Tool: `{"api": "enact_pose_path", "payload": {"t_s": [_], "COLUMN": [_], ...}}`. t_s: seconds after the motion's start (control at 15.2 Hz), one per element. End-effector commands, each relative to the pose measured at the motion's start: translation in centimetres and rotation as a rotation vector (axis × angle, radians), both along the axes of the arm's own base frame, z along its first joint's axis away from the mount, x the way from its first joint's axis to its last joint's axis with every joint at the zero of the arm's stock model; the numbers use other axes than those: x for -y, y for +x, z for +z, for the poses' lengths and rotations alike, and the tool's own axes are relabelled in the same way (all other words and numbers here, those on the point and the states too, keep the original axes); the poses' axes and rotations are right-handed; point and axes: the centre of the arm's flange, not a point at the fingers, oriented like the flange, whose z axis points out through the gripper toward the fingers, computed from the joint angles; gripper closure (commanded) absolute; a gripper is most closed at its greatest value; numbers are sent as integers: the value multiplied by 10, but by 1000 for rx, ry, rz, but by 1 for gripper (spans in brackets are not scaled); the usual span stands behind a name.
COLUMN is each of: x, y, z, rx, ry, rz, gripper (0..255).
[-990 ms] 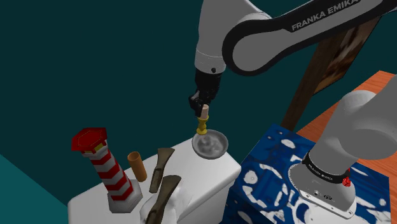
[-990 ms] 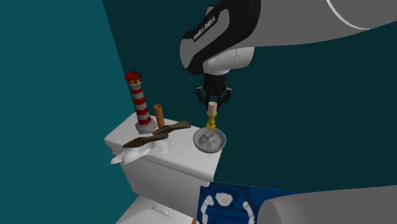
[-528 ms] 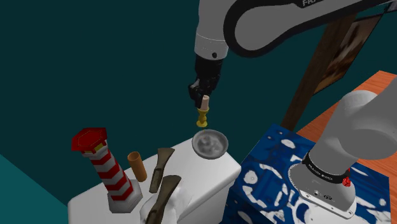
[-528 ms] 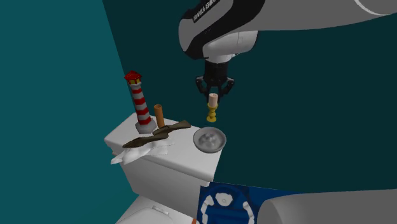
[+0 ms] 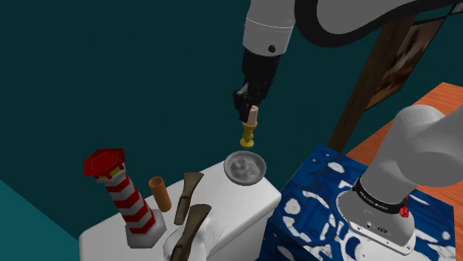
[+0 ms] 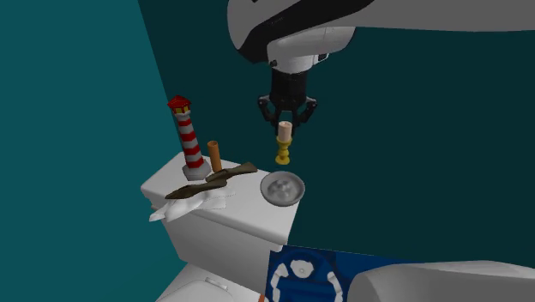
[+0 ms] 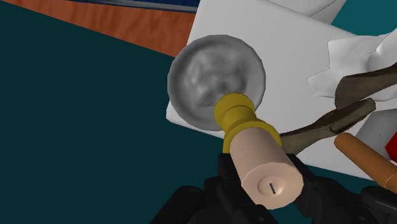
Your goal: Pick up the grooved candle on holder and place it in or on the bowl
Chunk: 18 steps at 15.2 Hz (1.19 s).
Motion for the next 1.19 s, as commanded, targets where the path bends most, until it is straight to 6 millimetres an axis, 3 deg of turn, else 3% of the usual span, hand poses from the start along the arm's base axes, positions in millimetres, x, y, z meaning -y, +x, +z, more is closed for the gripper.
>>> {"api": "enact_pose_path", "payload": {"t_s": [0.0, 1.12], "x": [0, 0], "y": [-3, -3], "z": [-9, -98], "rx": [-1, -1], "ry": [0, 0], "rz": [0, 0], "gripper": [255, 255]}}
